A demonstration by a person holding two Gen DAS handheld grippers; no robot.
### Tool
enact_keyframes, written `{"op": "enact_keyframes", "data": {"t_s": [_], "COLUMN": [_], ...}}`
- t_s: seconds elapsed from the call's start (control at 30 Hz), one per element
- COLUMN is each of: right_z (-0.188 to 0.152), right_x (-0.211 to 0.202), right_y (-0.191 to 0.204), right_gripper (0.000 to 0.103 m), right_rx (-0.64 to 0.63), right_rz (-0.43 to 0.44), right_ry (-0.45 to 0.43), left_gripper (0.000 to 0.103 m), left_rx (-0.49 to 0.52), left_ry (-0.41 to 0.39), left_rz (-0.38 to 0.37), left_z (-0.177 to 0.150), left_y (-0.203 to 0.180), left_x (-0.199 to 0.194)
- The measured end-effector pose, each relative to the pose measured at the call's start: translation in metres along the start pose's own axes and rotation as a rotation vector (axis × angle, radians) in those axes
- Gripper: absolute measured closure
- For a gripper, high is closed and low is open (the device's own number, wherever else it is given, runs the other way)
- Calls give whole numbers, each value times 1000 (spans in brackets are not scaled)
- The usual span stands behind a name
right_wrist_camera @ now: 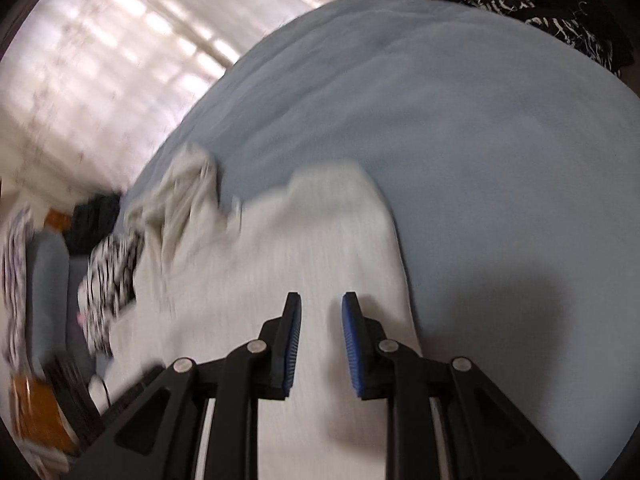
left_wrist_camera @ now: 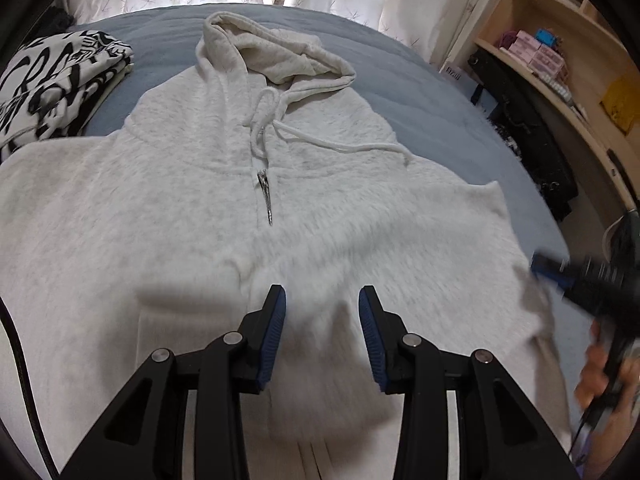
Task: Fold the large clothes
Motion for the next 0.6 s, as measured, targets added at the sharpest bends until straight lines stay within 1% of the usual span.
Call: {"op": "enact_keyframes", "data": {"t_s": [0.03, 0.1, 0.2, 0.27, 0.3, 0.37, 0.43, 0.5, 0.57, 0.6], "right_z": [-14, -46, -69, -80, -87, -100, -114, -126, -140, -148], "right_x": [-1, 0, -11, -25, -30, -39, -51, -60, -69, -74], "right_y": [-1, -11, -17, -10, -5, 6, 19, 34, 51, 60], "right_gripper": [82, 82, 82, 82, 82, 82, 82, 82, 82, 82], "right_rx": [-8, -24, -16, 1, 12, 17, -7, -36, -70, -85], "right_rz": [-3, -45, -52, -42, -20, 10, 19, 16, 25, 30], "right_ry": [23, 65, 52, 52, 60, 60, 54, 47, 42, 38], "left_gripper": [63, 62, 62, 61, 60, 51, 49, 49, 49, 49], "left_rx": [3, 15, -3, -10, -12, -34, -52, -46, -22, -7], "left_ry": [1, 15, 35, 19, 14, 4, -11, -27, -42, -61], "left_rz": [-2, 6, 6, 30, 38, 35, 33, 65, 121, 135], "left_z": [-6, -18, -30, -32, -34, -41, -51, -64, -79, -86], "left_y": [0, 2, 6, 6, 6, 5, 5, 5, 5, 3], "left_x": [-3, -3, -4, -15, -21, -37, -54, -70, -86, -95]}}
Point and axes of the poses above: each gripper's, at about its wrist camera, not at the fingertips, and x roughly the way its jaws point, y to its left, z to its top, the point moved 8 cm from there along x, roughly the way its jaws point, and after that the axes turned 8 degrees about z, right-handed, at the moved point
